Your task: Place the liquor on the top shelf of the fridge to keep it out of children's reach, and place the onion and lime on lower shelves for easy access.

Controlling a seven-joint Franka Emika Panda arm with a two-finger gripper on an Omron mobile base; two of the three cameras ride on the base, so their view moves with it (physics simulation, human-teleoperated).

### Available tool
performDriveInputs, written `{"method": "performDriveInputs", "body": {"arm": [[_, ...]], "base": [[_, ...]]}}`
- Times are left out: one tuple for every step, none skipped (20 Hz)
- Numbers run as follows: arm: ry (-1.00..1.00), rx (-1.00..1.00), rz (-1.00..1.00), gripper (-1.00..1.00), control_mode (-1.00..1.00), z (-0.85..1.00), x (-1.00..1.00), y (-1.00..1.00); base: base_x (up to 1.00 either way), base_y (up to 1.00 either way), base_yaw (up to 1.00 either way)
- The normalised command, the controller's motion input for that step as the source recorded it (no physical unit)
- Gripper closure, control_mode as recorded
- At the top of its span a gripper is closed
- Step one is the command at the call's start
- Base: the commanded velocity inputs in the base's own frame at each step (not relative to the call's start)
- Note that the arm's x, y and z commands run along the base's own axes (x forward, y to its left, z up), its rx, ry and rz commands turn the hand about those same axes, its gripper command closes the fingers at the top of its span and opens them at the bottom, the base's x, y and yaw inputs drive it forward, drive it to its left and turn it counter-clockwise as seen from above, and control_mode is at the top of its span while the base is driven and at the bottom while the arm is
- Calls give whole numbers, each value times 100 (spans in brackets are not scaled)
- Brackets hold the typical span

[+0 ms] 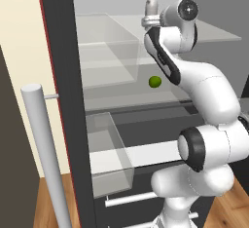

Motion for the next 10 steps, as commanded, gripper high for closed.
{"method": "performDriveInputs", "body": {"arm": [[0,-5,0,-100,-100,0,-79,2],[0,-5,0,-100,-100,0,-81,1],[0,-6,0,-100,-100,0,-80,3],[0,-5,0,-100,-100,0,-77,1],[0,-4,0,-100,-100,0,-76,0],[0,-4,0,-100,-100,0,-76,0],[0,-4,0,-100,-100,0,-75,0],[0,-4,0,-100,-100,0,-76,0],[0,-5,0,-100,-100,0,-75,1],[0,-5,0,-100,-100,0,-72,4]], "base": [[0,0,0],[0,0,0],[0,0,0],[0,0,0],[0,0,0],[0,0,0],[0,0,0],[0,0,0],[0,0,0],[0,0,0]]}}
